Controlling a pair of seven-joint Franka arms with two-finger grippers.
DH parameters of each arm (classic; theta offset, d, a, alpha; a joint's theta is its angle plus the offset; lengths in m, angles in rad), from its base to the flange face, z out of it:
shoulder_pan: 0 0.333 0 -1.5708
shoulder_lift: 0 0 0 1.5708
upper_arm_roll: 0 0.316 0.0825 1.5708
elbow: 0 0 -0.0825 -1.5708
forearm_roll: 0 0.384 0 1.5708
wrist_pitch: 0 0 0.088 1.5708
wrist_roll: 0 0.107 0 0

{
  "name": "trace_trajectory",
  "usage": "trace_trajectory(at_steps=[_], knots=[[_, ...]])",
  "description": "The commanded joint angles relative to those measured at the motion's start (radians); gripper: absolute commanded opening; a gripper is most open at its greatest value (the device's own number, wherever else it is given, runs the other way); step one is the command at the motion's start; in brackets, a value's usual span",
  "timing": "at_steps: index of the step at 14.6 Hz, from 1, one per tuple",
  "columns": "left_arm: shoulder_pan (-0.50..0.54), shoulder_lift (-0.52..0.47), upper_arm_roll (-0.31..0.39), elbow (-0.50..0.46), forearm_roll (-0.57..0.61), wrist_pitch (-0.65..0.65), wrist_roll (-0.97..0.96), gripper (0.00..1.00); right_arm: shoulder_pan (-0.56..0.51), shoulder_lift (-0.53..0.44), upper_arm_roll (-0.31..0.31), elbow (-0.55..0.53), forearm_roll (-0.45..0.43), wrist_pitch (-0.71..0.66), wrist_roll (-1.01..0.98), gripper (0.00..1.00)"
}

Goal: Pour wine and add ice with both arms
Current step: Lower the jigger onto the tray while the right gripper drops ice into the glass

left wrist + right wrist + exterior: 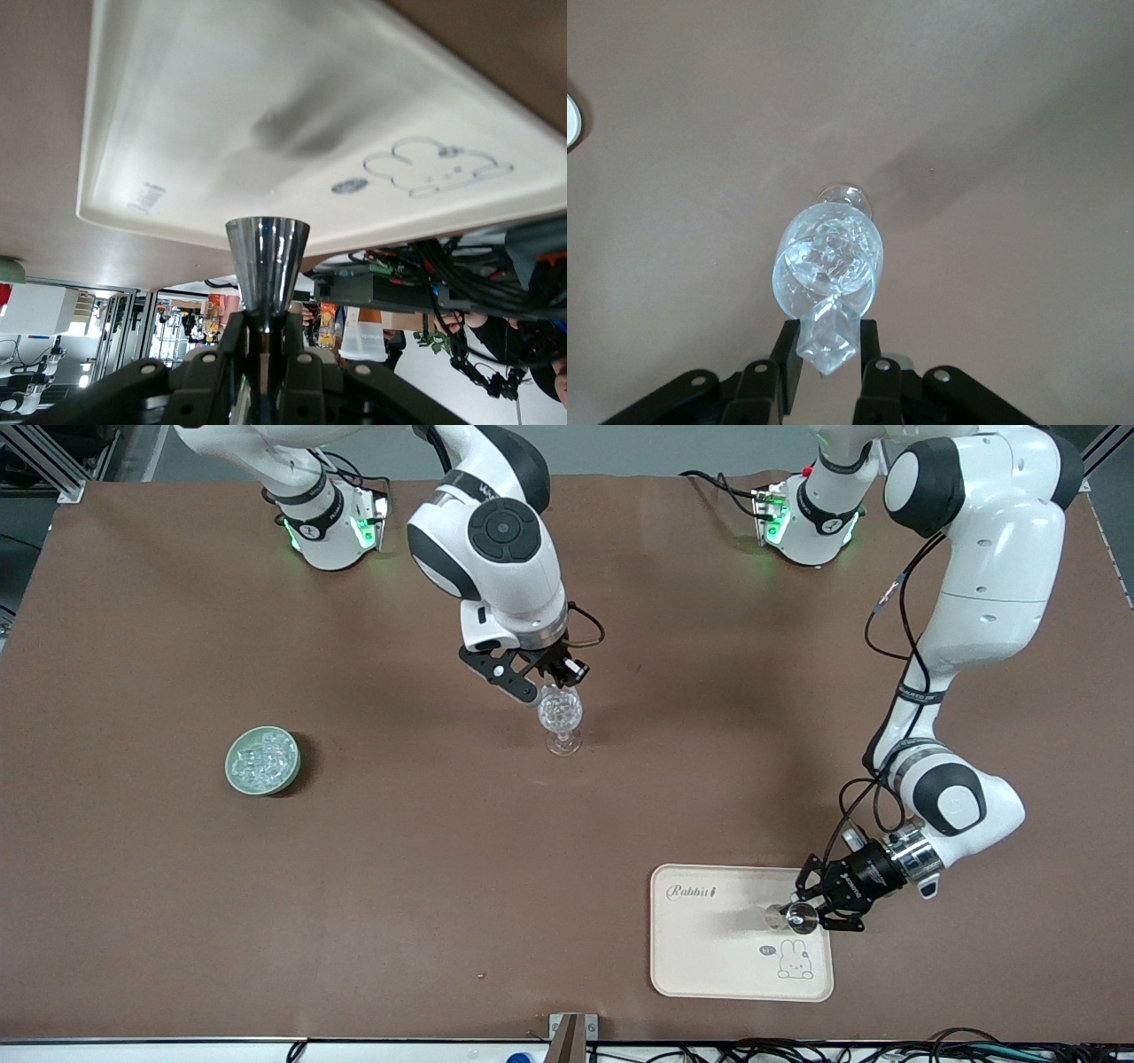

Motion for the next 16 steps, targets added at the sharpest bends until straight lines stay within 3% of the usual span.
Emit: trace_trajectory(at_steps=[1, 2, 4, 6, 7, 10, 13, 16], knots=[[0.009, 0.044, 0.007, 0.038, -0.029, -0.015, 0.044, 0.06, 0.017, 0.030, 0.004, 0.012, -0.032, 0.014, 0.038, 0.03], [0.009, 0.053, 0.007, 0.037, -0.042, -0.015, 0.073, 0.07, 0.019, 0.031, 0.005, 0.012, -0.038, 0.016, 0.048, 0.03], [0.019, 0.053, 0.007, 0.031, -0.068, -0.019, 0.145, 0.20, 0.022, 0.043, 0.005, 0.012, -0.046, 0.016, 0.049, 0.05], [0.025, 0.041, 0.009, 0.029, -0.104, -0.019, 0.147, 0.95, 0.036, 0.047, 0.004, 0.012, -0.049, 0.018, 0.049, 0.05], [0.026, 0.035, 0.010, 0.029, -0.098, -0.021, 0.148, 1.00, 0.036, 0.053, 0.004, 0.012, -0.047, 0.027, 0.049, 0.05], [0.042, -0.006, 0.036, 0.009, -0.079, -0.090, 0.150, 1.00, 0.037, 0.060, 0.004, 0.012, -0.047, 0.030, 0.049, 0.10], [0.046, -0.062, 0.133, -0.003, 0.094, -0.284, 0.153, 1.00, 0.039, 0.066, 0.004, 0.014, -0.047, 0.030, 0.049, 0.17], [0.049, -0.091, 0.180, -0.003, 0.236, -0.409, 0.157, 1.00, 0.034, 0.066, 0.005, 0.017, -0.044, 0.030, 0.048, 0.36]])
